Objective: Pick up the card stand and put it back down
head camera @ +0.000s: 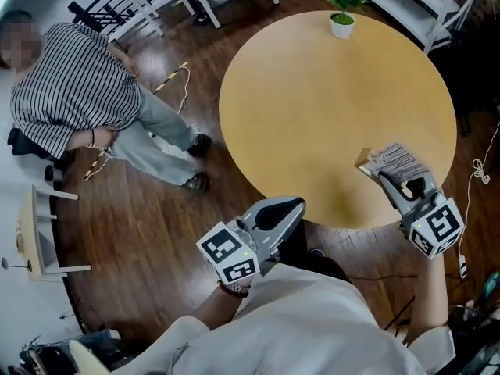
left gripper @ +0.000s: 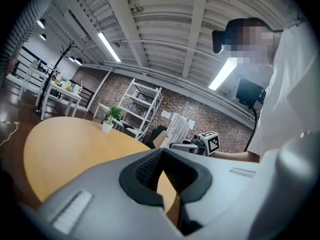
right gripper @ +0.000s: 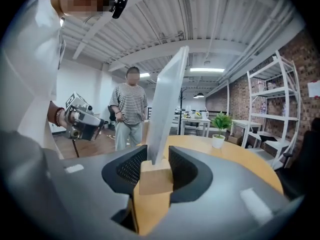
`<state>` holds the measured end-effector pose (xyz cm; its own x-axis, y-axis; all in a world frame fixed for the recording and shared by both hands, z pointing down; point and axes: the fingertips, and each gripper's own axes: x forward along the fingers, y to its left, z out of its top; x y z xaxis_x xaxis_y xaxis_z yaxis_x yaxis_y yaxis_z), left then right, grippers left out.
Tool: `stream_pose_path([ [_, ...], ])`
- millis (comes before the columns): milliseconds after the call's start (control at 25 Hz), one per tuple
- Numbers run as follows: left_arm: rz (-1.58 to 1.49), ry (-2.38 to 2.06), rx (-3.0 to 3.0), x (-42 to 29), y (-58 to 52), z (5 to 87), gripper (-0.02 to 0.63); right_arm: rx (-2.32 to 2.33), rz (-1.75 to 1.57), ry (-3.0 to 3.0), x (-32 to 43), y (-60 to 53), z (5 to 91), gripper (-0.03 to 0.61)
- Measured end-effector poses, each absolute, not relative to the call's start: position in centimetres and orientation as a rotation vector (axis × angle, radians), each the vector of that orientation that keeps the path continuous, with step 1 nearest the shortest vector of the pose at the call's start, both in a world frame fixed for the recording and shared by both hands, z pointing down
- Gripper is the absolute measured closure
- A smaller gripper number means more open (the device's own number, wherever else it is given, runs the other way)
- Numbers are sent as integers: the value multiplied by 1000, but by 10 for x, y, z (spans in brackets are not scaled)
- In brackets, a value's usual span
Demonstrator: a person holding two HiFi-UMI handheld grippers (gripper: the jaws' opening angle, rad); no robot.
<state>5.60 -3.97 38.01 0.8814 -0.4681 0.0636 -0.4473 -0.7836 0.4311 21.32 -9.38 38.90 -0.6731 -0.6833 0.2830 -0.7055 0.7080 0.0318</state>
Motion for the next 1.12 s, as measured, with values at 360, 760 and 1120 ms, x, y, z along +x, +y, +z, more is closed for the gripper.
stream_pose_path([
  [360,-67,-638,2691,51,67,362,620,1130,88,-2670,200,39,366,439],
  [760,-32,-483,2850,11,149,345,620,1234,77,-2642,136,134,349,438],
  [1120,-82,-646,2829,-29,162,343,620,1224,135,-2645,115,150,361,437],
])
